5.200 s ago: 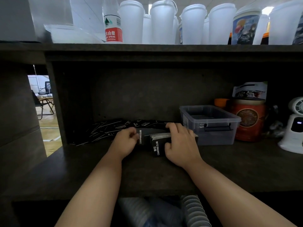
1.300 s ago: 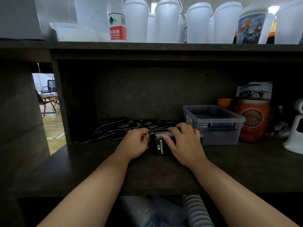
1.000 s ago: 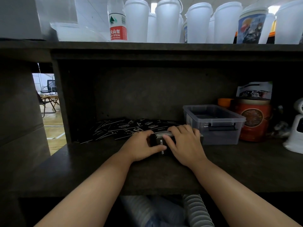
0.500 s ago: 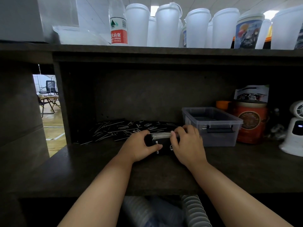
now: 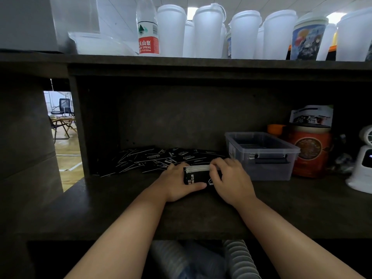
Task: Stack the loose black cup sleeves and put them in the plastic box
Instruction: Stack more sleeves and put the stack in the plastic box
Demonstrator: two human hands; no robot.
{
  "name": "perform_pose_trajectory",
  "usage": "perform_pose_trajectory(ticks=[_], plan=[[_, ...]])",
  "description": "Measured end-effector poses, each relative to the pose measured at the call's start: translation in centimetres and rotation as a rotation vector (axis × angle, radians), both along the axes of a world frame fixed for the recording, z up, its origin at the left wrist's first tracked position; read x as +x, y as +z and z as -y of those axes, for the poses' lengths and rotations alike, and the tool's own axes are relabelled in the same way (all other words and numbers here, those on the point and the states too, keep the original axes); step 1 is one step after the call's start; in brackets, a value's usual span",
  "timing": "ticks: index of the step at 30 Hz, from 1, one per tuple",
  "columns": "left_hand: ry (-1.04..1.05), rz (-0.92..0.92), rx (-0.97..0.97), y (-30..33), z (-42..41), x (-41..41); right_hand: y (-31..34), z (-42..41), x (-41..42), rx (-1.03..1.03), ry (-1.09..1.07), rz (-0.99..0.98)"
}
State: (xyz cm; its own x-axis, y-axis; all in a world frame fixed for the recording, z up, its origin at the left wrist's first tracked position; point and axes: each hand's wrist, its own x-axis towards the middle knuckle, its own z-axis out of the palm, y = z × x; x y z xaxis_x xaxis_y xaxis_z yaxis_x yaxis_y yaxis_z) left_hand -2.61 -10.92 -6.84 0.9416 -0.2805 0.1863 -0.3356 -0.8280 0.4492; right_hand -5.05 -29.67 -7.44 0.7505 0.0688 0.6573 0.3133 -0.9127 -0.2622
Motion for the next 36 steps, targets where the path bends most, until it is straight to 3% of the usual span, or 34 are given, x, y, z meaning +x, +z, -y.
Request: perform_pose_trajectory(ticks=[6,9,11,13,15,19,21,26,31,36], plan=[[-0.003,-0.046,0.063,0.2,0.4,-0.1,0.0,-0.1,0.2,-0.131,-0.024,-0.08],[-0.043,-0.036,-0.24,-0.1,-0.4,0.1,0.0,-0.2,0.1,-0.198,-0.057,-0.049],[-0.017,0.125,-0.451,0.0,-1.0,0.4,0.1,-0.5,-0.1,-0.273,-0.066,0.042],[0.176,0.367,-0.345,0.0,-1.6,0.8,0.2,-0.7,-0.2,-0.298,-0.042,0.083],[0.323,0.477,-0.121,-0.2,-1.8,1.5,0.4,-0.7,-0.5,-0.277,-0.013,0.032],[0.28,0.162,0.191,-0.7,-1.3,2.4,0.4,-0.6,-0.6,-0.269,0.003,0.004],[0.288,0.108,0.209,-0.5,-1.5,2.5,0.4,-0.5,-0.7,-0.27,0.006,0.008],[0.36,0.486,0.247,-0.3,-1.4,1.9,0.6,-0.6,-0.7,-0.299,0.052,0.056],[0.417,0.174,0.217,-0.5,-1.5,2.0,0.4,-0.6,-0.7,-0.279,0.049,0.01],[0.459,0.072,0.182,-0.6,-1.7,2.5,0.4,-0.5,-0.8,-0.261,0.07,0.002]])
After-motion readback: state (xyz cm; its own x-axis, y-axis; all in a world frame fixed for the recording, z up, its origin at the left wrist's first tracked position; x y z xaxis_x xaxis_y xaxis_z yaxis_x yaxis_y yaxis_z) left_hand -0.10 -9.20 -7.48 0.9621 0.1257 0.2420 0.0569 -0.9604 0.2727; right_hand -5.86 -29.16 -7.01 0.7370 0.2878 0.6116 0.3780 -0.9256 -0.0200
